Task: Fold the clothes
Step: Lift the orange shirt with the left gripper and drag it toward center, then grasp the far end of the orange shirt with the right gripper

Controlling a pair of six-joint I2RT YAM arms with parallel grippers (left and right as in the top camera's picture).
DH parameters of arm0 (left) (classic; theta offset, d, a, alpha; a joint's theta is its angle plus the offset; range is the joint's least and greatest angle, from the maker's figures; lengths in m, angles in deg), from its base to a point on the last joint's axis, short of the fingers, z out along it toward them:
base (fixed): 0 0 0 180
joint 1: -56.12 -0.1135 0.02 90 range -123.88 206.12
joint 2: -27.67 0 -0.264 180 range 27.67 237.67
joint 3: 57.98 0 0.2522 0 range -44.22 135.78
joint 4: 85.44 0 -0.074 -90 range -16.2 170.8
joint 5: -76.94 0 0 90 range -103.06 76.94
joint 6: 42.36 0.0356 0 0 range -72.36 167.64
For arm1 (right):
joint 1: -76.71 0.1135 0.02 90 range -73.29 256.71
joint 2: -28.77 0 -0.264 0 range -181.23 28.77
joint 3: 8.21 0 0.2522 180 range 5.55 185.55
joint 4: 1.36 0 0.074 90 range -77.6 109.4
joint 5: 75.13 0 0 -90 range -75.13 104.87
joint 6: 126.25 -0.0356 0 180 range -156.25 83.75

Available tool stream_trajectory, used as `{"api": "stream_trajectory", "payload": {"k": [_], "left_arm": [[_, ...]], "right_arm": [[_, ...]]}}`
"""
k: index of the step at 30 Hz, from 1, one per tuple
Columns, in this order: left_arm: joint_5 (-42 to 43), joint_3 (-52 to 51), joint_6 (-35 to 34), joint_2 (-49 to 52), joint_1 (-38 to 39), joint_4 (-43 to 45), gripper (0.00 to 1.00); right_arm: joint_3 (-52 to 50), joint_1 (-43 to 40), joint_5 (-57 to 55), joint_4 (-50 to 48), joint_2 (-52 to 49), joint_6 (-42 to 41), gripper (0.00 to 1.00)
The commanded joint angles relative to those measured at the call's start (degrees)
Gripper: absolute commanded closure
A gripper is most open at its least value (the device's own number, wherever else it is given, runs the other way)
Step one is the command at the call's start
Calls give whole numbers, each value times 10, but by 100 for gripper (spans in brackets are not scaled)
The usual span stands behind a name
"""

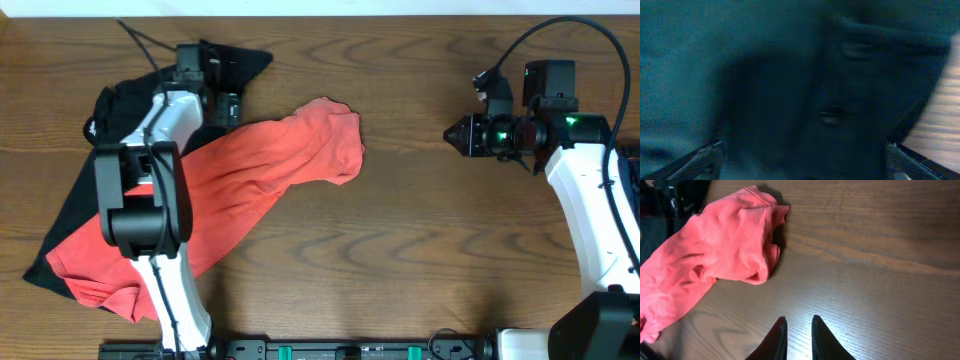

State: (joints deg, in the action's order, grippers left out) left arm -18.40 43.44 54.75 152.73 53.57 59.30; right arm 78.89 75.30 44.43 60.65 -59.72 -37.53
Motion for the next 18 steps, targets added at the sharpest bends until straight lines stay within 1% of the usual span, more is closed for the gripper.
{"api": "stream_trajectory", "payload": {"k": [1,6,10,15,18], "left_arm": [[-33,5,-42,25,-49,-17,2],[-33,5,-44,33,-108,-35,2],[-29,6,-44,32,-146,-27,2],[-13,14,-44,5,-160,-11,2],[-13,44,-42,-27,-156,-21,2]], "right_arm": [[8,-4,-3,4,1,-3,83],[8,-4,-10,7,1,-3,82],[8,-4,-10,6,1,-3,80],[8,3,-10,-1,1,6,76],[8,15,-10,-19,1,10,70]]}}
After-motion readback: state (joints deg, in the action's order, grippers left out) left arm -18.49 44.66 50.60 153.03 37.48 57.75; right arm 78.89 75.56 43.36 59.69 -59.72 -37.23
